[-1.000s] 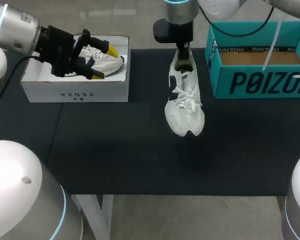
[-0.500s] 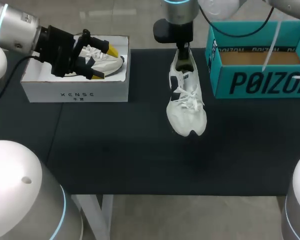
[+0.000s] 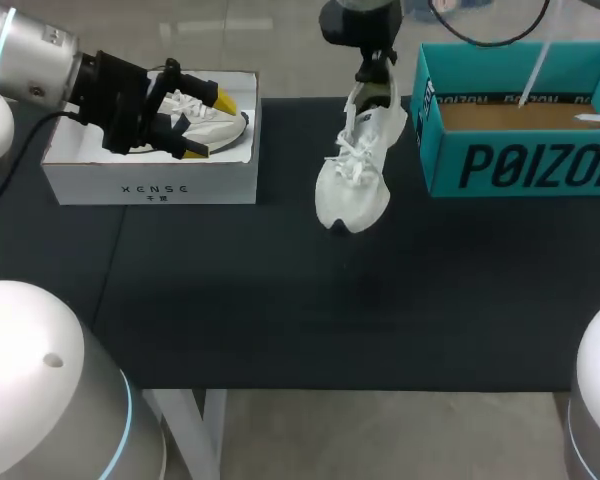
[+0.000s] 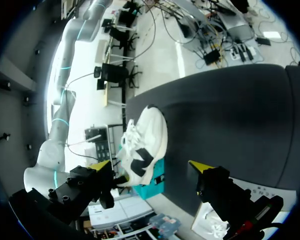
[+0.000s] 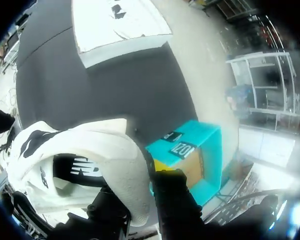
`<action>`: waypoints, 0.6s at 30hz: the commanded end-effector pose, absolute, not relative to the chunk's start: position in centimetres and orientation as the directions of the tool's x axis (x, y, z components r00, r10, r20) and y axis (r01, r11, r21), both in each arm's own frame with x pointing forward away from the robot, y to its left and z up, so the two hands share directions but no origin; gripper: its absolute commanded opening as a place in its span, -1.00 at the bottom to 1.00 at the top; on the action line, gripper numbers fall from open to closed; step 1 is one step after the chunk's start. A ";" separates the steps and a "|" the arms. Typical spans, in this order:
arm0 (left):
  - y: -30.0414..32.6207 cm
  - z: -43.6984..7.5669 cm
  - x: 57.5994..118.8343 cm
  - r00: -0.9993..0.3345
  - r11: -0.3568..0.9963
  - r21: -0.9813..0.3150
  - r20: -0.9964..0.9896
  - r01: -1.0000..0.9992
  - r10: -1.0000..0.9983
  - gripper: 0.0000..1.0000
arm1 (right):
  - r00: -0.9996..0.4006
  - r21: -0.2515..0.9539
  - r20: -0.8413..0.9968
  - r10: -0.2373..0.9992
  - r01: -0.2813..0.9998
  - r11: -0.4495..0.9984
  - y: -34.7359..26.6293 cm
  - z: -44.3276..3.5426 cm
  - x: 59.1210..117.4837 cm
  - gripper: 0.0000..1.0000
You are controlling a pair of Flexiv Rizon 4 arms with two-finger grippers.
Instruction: Take the shoe out of the shoebox, open the shoe tongue, remove and reinsert the insole, then place the shoe into the shoebox
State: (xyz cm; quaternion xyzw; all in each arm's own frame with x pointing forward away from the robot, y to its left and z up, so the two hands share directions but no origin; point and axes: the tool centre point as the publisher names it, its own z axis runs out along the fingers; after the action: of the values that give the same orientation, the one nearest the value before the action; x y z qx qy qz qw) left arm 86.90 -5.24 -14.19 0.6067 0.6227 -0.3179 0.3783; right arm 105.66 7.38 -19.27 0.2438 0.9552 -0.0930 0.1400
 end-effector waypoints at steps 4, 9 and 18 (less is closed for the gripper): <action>-5.3 -14.2 86.8 0.023 0.063 0.065 -0.856 0.996 0.517 1.00 | -0.722 -0.117 -0.208 0.660 0.689 0.716 2.3 -18.6 111.9 -1.00; -5.3 -14.2 86.8 0.023 0.063 0.065 -0.856 0.996 0.517 1.00 | -0.618 -0.085 -0.204 0.759 0.784 0.615 -0.5 -18.2 113.0 -1.00; -5.3 -14.2 86.8 0.023 0.063 0.065 -0.856 0.996 0.517 1.00 | -0.474 -0.070 -0.289 0.832 0.877 0.475 -2.8 -17.5 112.5 -1.00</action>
State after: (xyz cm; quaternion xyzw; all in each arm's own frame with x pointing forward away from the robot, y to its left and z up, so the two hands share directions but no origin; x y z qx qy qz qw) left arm 86.90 -5.24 -14.19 0.6067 0.6227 -0.3178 0.3783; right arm 113.19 -3.23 -17.80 0.4982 0.8565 -0.0968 0.0941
